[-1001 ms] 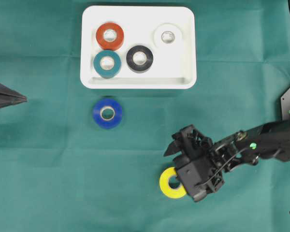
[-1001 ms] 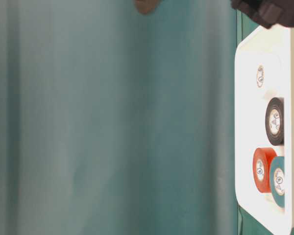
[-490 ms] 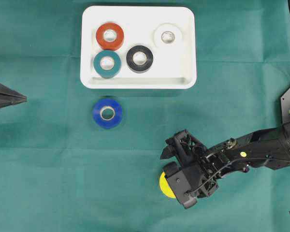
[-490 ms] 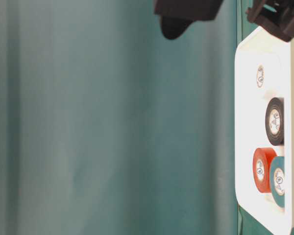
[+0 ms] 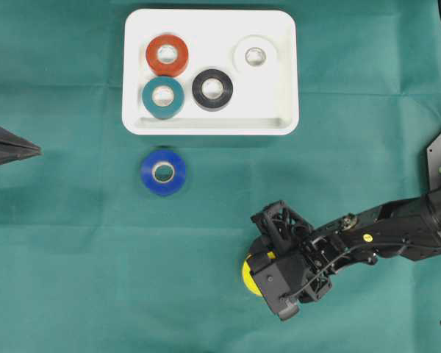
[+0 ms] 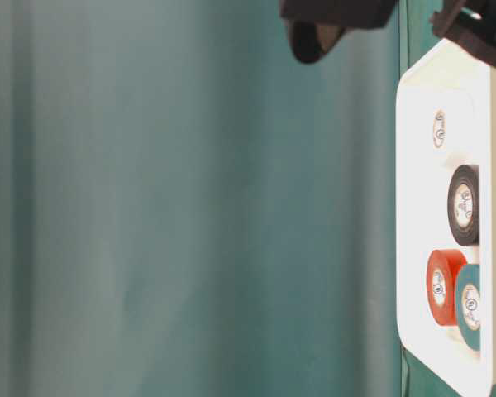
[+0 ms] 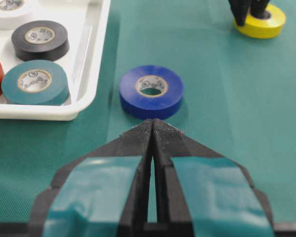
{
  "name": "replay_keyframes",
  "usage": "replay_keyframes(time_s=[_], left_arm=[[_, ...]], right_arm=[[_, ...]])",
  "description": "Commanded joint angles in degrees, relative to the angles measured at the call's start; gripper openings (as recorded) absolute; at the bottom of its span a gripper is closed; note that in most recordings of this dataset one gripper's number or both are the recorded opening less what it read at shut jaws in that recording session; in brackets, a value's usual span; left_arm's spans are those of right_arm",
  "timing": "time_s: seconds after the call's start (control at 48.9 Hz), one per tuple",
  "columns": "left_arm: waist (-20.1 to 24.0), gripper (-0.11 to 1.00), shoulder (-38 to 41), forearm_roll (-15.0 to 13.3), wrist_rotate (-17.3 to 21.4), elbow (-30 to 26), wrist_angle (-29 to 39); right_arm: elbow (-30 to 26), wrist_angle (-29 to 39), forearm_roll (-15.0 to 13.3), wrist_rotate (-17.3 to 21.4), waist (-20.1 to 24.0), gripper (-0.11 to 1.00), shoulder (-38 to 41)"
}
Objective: Put the tape into the white case with the right arm.
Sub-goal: 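Lower the right gripper into the yellow tape's core and grip it, then lift the yellow tape and carry it into the tray's lower right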
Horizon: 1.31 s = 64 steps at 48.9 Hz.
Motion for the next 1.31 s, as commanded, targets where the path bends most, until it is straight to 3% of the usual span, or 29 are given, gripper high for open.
replay_keyframes(time_s=[0.0,0.409,0.633,0.817,1.001,1.287], left_arm=[[0.00,0.00,0.35,-0.09,0.00,-0.70,-0.26],[0.09,0.00,0.35,-0.09,0.00,-0.62,-0.26],[0.09,0.00,0.35,-0.09,-0.09,-0.70,-0.26],[0.00,0.00,0.35,-0.09,-0.09,-0.70,-0.26],[0.09,0.00,0.35,-0.09,0.00,-0.70,-0.26],[0.09,0.00,0.35,-0.09,0.00,-0.70,-0.26]], right_arm=[[-1.49,-0.09,-0.09,0.09,0.00,0.00,-0.79],[-1.93,0.44,0.18,0.53,0.00,0.00,-2.72],[-3.43,4.75,1.67,0.62,0.44,0.00,-6.86],[-4.92,9.93,1.76,0.62,0.53,0.00,-9.40],[-5.62,10.99,1.49,0.53,0.44,0.00,-9.40],[-5.27,10.46,1.23,0.26,-3.87,0.00,-9.32]])
